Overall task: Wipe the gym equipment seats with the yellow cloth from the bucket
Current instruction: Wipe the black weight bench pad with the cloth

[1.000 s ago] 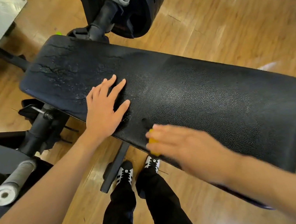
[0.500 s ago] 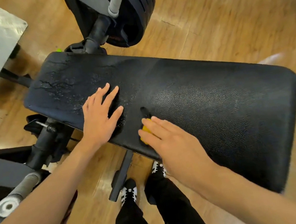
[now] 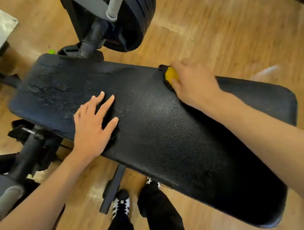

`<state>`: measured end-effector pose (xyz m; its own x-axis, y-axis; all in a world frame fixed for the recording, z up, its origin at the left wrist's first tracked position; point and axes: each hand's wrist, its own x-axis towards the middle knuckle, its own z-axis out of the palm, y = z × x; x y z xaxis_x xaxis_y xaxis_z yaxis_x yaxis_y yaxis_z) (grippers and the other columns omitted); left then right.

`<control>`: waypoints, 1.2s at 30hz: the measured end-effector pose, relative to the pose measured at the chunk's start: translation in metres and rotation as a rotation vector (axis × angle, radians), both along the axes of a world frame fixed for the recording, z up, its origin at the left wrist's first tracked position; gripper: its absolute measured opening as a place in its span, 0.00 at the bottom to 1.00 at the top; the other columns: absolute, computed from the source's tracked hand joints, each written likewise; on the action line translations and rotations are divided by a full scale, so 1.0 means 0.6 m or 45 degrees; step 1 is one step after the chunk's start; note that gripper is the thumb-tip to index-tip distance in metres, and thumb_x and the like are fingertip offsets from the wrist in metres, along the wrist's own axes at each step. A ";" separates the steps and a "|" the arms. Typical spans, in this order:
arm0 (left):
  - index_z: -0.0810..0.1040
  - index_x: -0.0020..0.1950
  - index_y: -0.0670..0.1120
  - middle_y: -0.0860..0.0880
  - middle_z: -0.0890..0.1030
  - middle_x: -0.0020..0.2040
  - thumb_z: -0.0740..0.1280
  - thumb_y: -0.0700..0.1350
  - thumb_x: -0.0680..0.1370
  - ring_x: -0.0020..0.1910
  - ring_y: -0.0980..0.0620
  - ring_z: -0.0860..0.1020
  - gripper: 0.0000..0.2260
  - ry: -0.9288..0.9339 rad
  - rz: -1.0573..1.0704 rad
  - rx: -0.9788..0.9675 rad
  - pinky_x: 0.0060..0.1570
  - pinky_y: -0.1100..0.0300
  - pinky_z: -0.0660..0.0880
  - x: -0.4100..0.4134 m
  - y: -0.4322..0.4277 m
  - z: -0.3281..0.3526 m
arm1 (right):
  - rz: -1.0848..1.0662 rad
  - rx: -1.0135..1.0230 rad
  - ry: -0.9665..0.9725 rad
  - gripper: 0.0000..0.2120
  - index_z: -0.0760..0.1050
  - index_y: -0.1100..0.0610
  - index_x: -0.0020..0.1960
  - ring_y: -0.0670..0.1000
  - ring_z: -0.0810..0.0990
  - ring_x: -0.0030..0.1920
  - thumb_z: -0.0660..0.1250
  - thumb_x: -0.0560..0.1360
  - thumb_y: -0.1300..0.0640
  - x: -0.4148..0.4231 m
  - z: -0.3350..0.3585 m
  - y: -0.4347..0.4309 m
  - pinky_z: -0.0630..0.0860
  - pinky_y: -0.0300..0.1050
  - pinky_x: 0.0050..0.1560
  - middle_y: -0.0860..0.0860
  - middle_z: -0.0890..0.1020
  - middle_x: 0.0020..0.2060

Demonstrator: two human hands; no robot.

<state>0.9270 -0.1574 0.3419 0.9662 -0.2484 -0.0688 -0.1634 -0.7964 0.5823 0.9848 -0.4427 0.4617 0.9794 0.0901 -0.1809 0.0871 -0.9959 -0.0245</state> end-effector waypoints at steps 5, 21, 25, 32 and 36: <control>0.63 0.81 0.56 0.51 0.62 0.81 0.54 0.62 0.82 0.80 0.45 0.59 0.28 0.006 -0.006 0.014 0.76 0.40 0.55 0.001 0.005 0.001 | 0.084 0.093 0.192 0.14 0.73 0.58 0.64 0.65 0.77 0.56 0.60 0.83 0.51 0.077 -0.031 0.049 0.70 0.51 0.44 0.60 0.79 0.55; 0.66 0.80 0.55 0.50 0.65 0.80 0.55 0.61 0.82 0.79 0.43 0.62 0.27 -0.026 -0.005 -0.010 0.74 0.39 0.57 0.004 0.003 -0.004 | 0.222 0.178 0.479 0.17 0.77 0.59 0.62 0.60 0.78 0.59 0.59 0.84 0.49 0.110 -0.013 -0.039 0.73 0.51 0.57 0.58 0.82 0.56; 0.65 0.80 0.55 0.50 0.64 0.81 0.55 0.61 0.82 0.79 0.44 0.61 0.27 -0.020 -0.007 0.006 0.74 0.39 0.57 0.003 0.007 -0.006 | 0.231 0.267 0.460 0.17 0.77 0.58 0.63 0.60 0.78 0.60 0.58 0.84 0.48 0.140 -0.054 -0.005 0.73 0.52 0.59 0.57 0.82 0.57; 0.67 0.79 0.52 0.55 0.63 0.77 0.55 0.60 0.81 0.78 0.46 0.62 0.27 -0.115 -0.041 -0.032 0.71 0.37 0.60 0.008 0.012 -0.015 | 0.255 0.205 0.254 0.13 0.78 0.47 0.53 0.40 0.77 0.41 0.56 0.84 0.46 -0.068 0.153 -0.261 0.61 0.39 0.39 0.38 0.82 0.38; 0.68 0.79 0.52 0.55 0.63 0.77 0.55 0.60 0.81 0.76 0.50 0.60 0.27 -0.112 -0.025 -0.043 0.71 0.38 0.60 0.011 0.005 -0.015 | 0.285 0.199 0.322 0.13 0.73 0.44 0.55 0.47 0.77 0.42 0.52 0.83 0.40 -0.088 0.169 -0.292 0.65 0.39 0.42 0.38 0.76 0.39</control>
